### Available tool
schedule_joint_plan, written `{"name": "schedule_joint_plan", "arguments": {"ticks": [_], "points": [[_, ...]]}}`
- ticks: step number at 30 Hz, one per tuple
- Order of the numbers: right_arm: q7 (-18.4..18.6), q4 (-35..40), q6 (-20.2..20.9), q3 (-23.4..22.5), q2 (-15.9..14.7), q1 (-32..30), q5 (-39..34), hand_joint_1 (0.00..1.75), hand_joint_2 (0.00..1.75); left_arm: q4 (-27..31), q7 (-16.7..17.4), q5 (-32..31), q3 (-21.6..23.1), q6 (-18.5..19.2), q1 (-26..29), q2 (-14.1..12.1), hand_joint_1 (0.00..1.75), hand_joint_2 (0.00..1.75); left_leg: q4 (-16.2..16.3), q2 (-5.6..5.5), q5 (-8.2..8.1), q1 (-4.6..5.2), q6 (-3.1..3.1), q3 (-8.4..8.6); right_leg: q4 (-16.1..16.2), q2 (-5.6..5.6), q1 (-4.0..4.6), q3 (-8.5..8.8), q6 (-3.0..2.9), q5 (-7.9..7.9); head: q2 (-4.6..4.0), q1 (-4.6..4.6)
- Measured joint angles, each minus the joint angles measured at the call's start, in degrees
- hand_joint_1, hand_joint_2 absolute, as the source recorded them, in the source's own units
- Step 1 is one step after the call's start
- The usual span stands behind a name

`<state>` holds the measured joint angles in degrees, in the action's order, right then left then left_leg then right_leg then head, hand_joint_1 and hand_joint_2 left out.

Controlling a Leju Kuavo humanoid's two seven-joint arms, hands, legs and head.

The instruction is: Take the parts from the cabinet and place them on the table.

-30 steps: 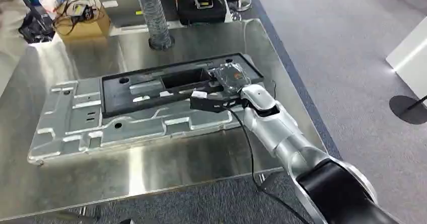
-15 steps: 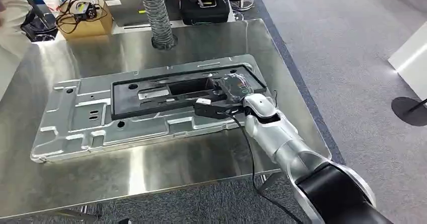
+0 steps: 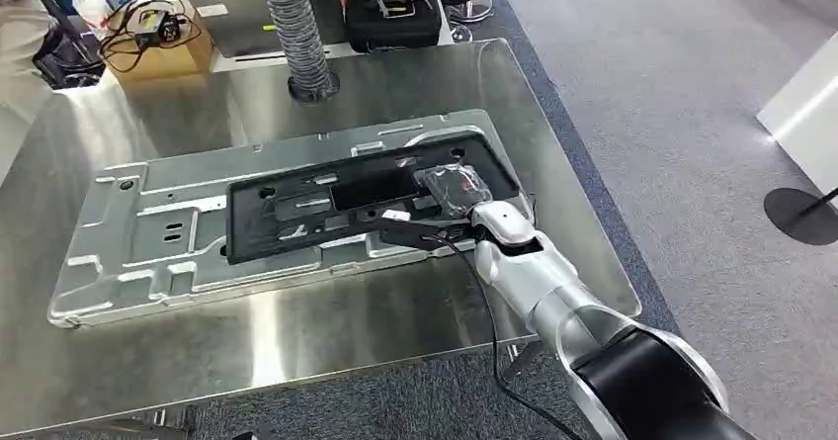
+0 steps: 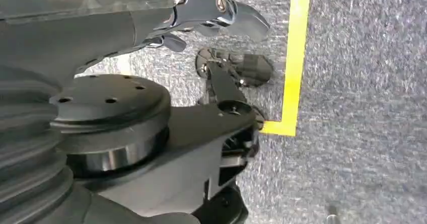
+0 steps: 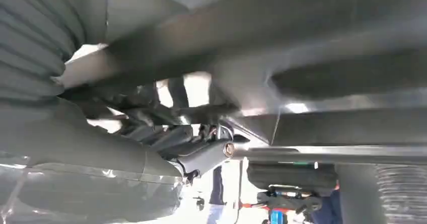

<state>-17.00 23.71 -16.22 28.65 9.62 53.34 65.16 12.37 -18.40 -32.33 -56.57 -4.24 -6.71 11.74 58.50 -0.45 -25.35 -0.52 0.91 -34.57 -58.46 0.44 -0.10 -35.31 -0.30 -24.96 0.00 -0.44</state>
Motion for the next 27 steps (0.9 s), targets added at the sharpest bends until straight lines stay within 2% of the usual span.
{"name": "schedule_joint_plan", "arguments": {"ticks": [1,2,3,4,5,7,8,9,10,12,13,14,17,18,19,20,21,22,23,24,25,26,27], "points": [[-0.1,-0.2,0.0,-0.1,0.1,0.0,0.0,0.00,1.75,0.0,0.0,0.2,0.0,-0.2,0.1,0.0,0.00,0.00,0.1,-0.06,-0.02,0.06,-0.18,-0.04,0.1,-0.01,-0.04,0.05,0.22,0.01,0.00,-0.09],[-0.2,-0.3,0.0,-0.2,0.2,0.0,0.2,0.00,1.75,0.0,0.0,0.5,-0.2,-0.5,0.2,0.0,0.00,0.00,0.0,-0.06,0.03,0.10,-0.49,-0.05,0.2,-0.02,-0.09,0.14,0.52,0.09,0.00,0.00],[-0.2,-0.3,0.1,-0.4,0.3,0.1,0.3,0.00,1.75,0.0,0.1,0.7,-0.5,-0.7,0.2,0.0,0.00,0.00,-0.7,0.08,0.36,-0.41,-1.01,0.30,0.0,-0.02,0.06,0.04,0.92,-0.26,0.02,-0.09],[-0.3,-0.3,0.1,-0.6,0.3,0.2,0.3,0.00,1.75,0.0,0.1,0.9,-0.5,-0.7,0.2,0.0,0.00,0.00,-0.9,0.08,0.53,-0.40,-1.27,0.42,-1.1,-0.14,-0.15,-0.33,1.21,-1.20,0.00,0.02],[-0.3,-0.4,0.1,-0.7,0.3,0.4,0.3,0.00,1.75,0.0,0.1,1.1,-0.6,-0.7,0.2,0.0,0.00,0.00,-0.9,0.12,0.59,-0.40,-1.60,0.39,-4.3,-0.14,-0.20,-1.73,1.40,-3.27,0.02,0.06],[-0.3,-0.6,0.2,-0.9,0.4,0.4,0.4,0.00,1.75,0.0,0.1,1.2,-0.8,-0.7,0.2,0.0,0.00,0.00,-0.9,0.12,0.56,-0.37,-1.77,0.37,-13.4,-0.14,-0.30,-5.87,1.74,-7.37,0.00,0.07],[-0.3,-0.8,0.5,-1.0,0.3,0.3,0.4,0.00,1.75,0.0,0.1,1.2,-0.9,-0.7,0.3,0.0,0.00,0.00,-0.9,0.11,0.56,-0.37,-1.78,0.35,-17.2,-0.14,-0.34,-7.65,1.84,-8.45,0.02,0.06],[-0.2,-1.0,0.7,-1.0,0.4,0.3,0.4,0.00,1.75,0.0,0.1,1.2,-0.9,-0.7,0.4,0.0,0.00,0.00,-0.8,0.10,0.56,-0.37,-1.77,0.37,-18.0,-0.15,-0.41,-8.12,1.88,-8.05,0.00,0.07],[-0.1,-1.1,0.9,-1.0,0.4,0.3,0.4,0.00,1.75,0.0,0.1,1.1,-1.0,-0.7,0.4,0.0,0.00,0.00,-0.7,0.06,0.55,-0.37,-1.76,0.38,-15.8,-0.15,-0.52,-7.12,1.82,-6.34,0.02,0.06],[0.1,-1.1,0.9,-1.2,0.4,0.5,0.4,0.00,1.75,0.0,0.1,1.0,-1.0,-0.6,0.4,0.0,0.00,0.00,-0.5,-0.01,0.44,-0.37,-1.59,0.40,-5.9,-0.17,-0.61,-2.14,1.48,-1.37,0.00,0.06],[0.1,-1.1,1.0,-1.3,0.4,0.7,0.4,0.00,1.75,0.0,0.1,0.9,-1.0,-0.6,0.4,0.0,0.00,0.00,-0.4,-0.02,0.32,-0.37,-1.38,0.37,-1.0,-0.21,-0.60,0.26,1.19,-0.01,0.00,0.09],[0.2,-1.2,1.0,-1.4,0.4,1.0,0.4,0.00,1.75,0.0,0.2,0.7,-1.0,-0.5,0.3,0.0,0.00,0.00,-0.1,-0.04,0.21,0.01,-0.98,0.16,-0.1,-0.22,-0.14,0.63,0.99,-0.55,0.00,0.00],[0.5,-1.3,1.2,-1.5,0.4,1.0,0.5,0.00,1.75,0.0,0.4,0.4,-1.0,-0.5,0.3,0.0,0.00,0.00,-0.7,0.00,0.51,-0.13,-0.06,0.31,-0.1,-0.03,0.03,0.40,0.27,-0.36,0.00,0.00],[0.5,-1.3,1.2,-1.6,0.4,1.1,0.5,0.00,1.75,0.0,0.5,0.4,-1.0,-0.5,0.3,0.0,0.00,0.00,-0.7,-0.01,0.47,-0.02,0.34,0.34,0.4,-0.03,-0.35,0.50,-0.23,-0.04,0.00,0.00],[0.5,-1.3,1.2,-1.6,0.5,1.2,0.5,0.00,1.75,0.0,0.5,0.4,-1.0,-0.5,0.3,0.0,0.00,0.00,-0.1,0.08,-0.11,-0.30,0.55,0.07,0.8,-0.15,-0.60,0.70,-0.49,0.21,0.00,0.00],[0.6,-1.3,1.3,-1.7,0.6,1.4,0.7,0.00,1.75,0.0,0.5,0.3,-1.0,-0.5,0.3,0.0,0.00,0.00,1.8,0.11,-1.58,-0.22,0.84,-0.69,0.8,-0.13,-0.59,0.73,-0.65,0.27,0.00,-0.11],[0.6,-1.3,1.4,-1.7,0.7,1.6,0.8,0.00,1.75,0.0,0.6,0.3,-1.0,-0.5,0.3,0.0,0.00,0.00,5.7,0.11,-3.88,-0.29,1.02,-2.38,0.8,-0.18,-0.56,0.71,-0.93,0.27,0.02,-0.24],[0.6,-1.3,1.4,-1.8,0.7,1.6,1.0,0.00,1.75,0.0,0.6,0.3,-1.0,-0.5,0.3,0.0,0.00,0.00,10.4,0.11,-6.04,-0.31,1.17,-4.49,0.8,-0.25,-0.47,0.71,-0.95,0.25,0.00,-0.20],[0.7,-1.4,1.4,-1.8,0.7,1.6,1.2,0.00,1.75,0.0,0.6,0.3,-1.0,-0.6,0.3,0.0,0.00,0.00,14.5,0.11,-7.50,-0.31,1.31,-6.38,0.8,-0.30,-0.40,0.69,-0.96,0.25,0.00,-0.24],[0.7,-1.4,1.5,-1.8,0.7,1.7,1.4,0.00,1.75,0.0,0.6,0.3,-1.0,-0.6,0.4,-0.1,0.00,0.00,16.5,0.11,-7.57,-0.31,1.36,-7.33,0.8,-0.30,-0.38,0.69,-0.97,0.24,0.00,-0.20],[0.7,-1.4,2.0,-1.8,0.8,1.8,1.6,0.00,1.75,0.0,0.6,0.3,-1.0,-0.6,0.4,-0.1,0.00,0.00,15.5,0.11,-6.35,-0.31,1.32,-6.90,0.7,-0.28,-0.38,0.72,-0.96,0.23,0.00,-0.20],[0.9,-1.4,2.5,-1.8,1.0,2.2,1.9,0.00,1.75,0.0,0.6,0.3,-1.0,-0.6,0.3,-0.1,0.00,0.00,12.3,0.11,-4.25,-0.31,1.23,-5.36,0.6,-0.24,-0.39,0.73,-0.95,0.20,0.00,-0.24],[1.1,-1.3,3.2,-1.8,1.2,2.7,2.2,0.00,1.75,0.0,0.6,0.3,-1.0,-0.6,0.3,-0.1,0.00,0.00,7.1,0.12,-1.57,-0.31,1.05,-2.87,0.5,-0.12,-0.40,0.76,-0.84,0.11,0.00,-0.22]]}}
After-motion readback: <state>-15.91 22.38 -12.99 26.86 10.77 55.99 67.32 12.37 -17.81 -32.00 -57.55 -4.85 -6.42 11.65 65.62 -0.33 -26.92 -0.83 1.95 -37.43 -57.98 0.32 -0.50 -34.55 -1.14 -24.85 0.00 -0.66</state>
